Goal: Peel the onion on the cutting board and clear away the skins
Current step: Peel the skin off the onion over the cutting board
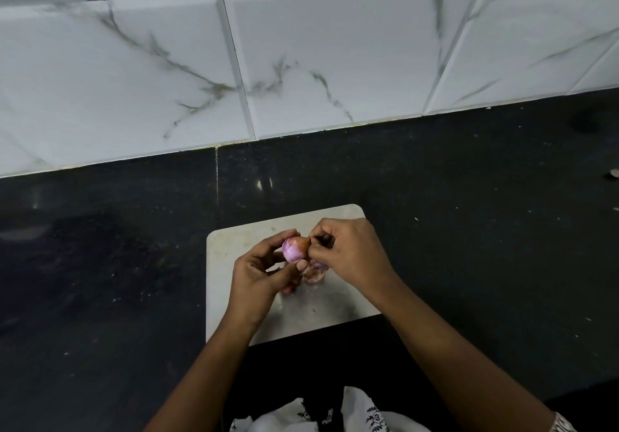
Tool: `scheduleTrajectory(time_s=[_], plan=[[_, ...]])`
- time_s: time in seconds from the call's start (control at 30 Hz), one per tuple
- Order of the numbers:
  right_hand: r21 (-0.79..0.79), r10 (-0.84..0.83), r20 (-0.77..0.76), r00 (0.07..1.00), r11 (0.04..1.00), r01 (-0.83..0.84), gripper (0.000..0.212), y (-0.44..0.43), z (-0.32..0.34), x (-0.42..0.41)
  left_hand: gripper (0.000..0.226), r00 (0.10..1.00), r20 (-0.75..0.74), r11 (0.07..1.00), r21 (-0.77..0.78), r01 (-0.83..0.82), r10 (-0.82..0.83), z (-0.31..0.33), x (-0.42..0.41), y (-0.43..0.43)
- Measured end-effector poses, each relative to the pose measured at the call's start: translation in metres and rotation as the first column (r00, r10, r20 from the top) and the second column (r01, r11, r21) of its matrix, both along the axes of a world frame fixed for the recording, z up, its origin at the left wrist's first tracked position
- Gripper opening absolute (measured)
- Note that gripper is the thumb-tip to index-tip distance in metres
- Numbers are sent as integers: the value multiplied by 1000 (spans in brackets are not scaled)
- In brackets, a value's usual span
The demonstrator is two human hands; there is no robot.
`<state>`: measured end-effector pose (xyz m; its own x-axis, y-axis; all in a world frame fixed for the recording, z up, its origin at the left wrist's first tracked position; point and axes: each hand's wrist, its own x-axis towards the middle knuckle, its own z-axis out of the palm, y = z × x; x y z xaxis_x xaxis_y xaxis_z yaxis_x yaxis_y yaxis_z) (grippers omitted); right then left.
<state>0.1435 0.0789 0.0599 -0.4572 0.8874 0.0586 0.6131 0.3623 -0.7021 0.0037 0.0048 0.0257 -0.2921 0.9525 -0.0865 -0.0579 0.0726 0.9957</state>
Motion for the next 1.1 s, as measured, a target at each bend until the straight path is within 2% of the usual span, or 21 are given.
scheduleTrajectory(time_s=[0.17,0.33,0.4,0.5,0.7,0.83,0.93,1.1], plan=[[-3,-34,-89,995,999,34,8,1,-9,-2,39,998,54,1000,-23,-19,20,-2,-1,3],[-79,-39,-150,988,996,27,10,3,-14,-2,32,954,289,993,-100,-56,83,-3,5,4],[-187,-99,-189,977,980,63,11,6,-15,-2,34,940,320,990,-107,-89,119,-4,8,4],[-405,-219,-250,943,909,103,10,8,-18,-3,35,952,268,988,-86,-130,149,-3,10,4],[-498,-282,-323,904,863,92,6,6,-19,-7,45,991,-18,991,10,-130,130,-3,5,4],[-471,-335,-367,868,871,138,12,2,-20,-12,47,981,-97,985,59,-160,166,-2,8,4],[-414,-405,-391,827,879,236,8,-1,-21,-20,45,973,-121,979,72,-189,197,-2,12,6],[-332,-418,-353,837,892,306,4,-3,-23,-25,46,977,-86,981,36,-192,195,-5,12,9]])
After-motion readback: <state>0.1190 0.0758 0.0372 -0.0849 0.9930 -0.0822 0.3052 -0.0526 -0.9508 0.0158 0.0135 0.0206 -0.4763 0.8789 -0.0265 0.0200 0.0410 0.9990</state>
